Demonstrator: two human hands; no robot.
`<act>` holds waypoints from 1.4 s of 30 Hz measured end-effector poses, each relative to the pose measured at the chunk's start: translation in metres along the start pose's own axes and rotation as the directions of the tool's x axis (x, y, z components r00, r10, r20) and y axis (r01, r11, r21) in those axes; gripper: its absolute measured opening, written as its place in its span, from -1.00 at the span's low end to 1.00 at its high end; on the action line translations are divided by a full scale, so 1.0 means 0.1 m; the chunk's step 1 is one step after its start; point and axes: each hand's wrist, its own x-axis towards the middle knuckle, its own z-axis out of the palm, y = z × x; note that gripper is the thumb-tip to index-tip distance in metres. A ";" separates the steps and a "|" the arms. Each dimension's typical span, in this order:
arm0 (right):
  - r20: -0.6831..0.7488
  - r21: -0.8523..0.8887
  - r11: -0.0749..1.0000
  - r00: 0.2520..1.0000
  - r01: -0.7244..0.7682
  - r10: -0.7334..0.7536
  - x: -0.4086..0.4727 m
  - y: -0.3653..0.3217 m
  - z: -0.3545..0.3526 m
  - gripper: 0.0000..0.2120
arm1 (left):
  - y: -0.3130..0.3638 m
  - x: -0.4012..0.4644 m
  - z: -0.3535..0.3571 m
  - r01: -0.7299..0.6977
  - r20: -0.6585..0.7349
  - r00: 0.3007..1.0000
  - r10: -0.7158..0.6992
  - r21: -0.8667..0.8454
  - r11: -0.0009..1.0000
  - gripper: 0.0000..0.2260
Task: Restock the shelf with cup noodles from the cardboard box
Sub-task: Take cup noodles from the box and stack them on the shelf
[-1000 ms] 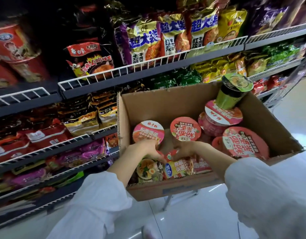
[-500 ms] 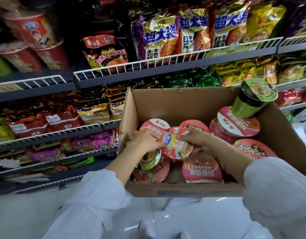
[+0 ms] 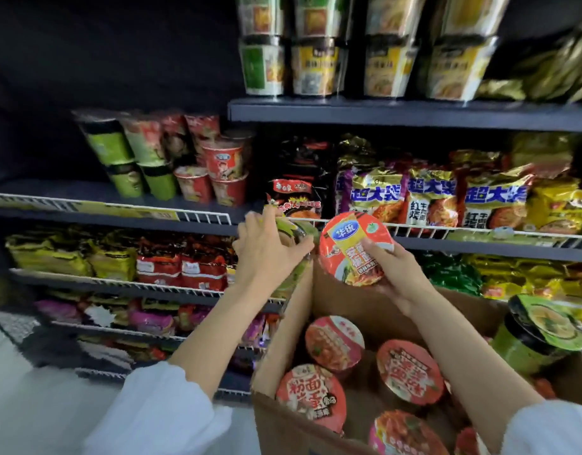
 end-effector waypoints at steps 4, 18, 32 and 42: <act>0.075 0.051 0.994 0.992 0.099 -0.102 0.00 -0.33 0.65 -0.73 | -0.29 0.26 -0.61 0.069 -0.119 0.988 -0.096 -0.216 0.974 -0.51; 0.237 0.261 0.961 0.959 0.088 -0.152 0.43 -0.43 4.11 -0.65 | -2.95 1.16 -2.24 0.315 -0.169 0.873 -0.457 -0.520 0.794 -0.62; -0.029 0.411 0.910 0.998 0.055 -0.048 1.82 -0.55 5.33 -0.65 | -3.90 2.65 -2.34 0.173 -0.181 0.948 -0.261 -0.395 0.902 -0.63; -0.269 0.356 0.934 0.957 -0.006 0.109 2.47 -0.80 5.19 -0.64 | -3.90 3.26 -2.13 0.042 0.003 0.999 -0.043 -0.303 0.952 -0.57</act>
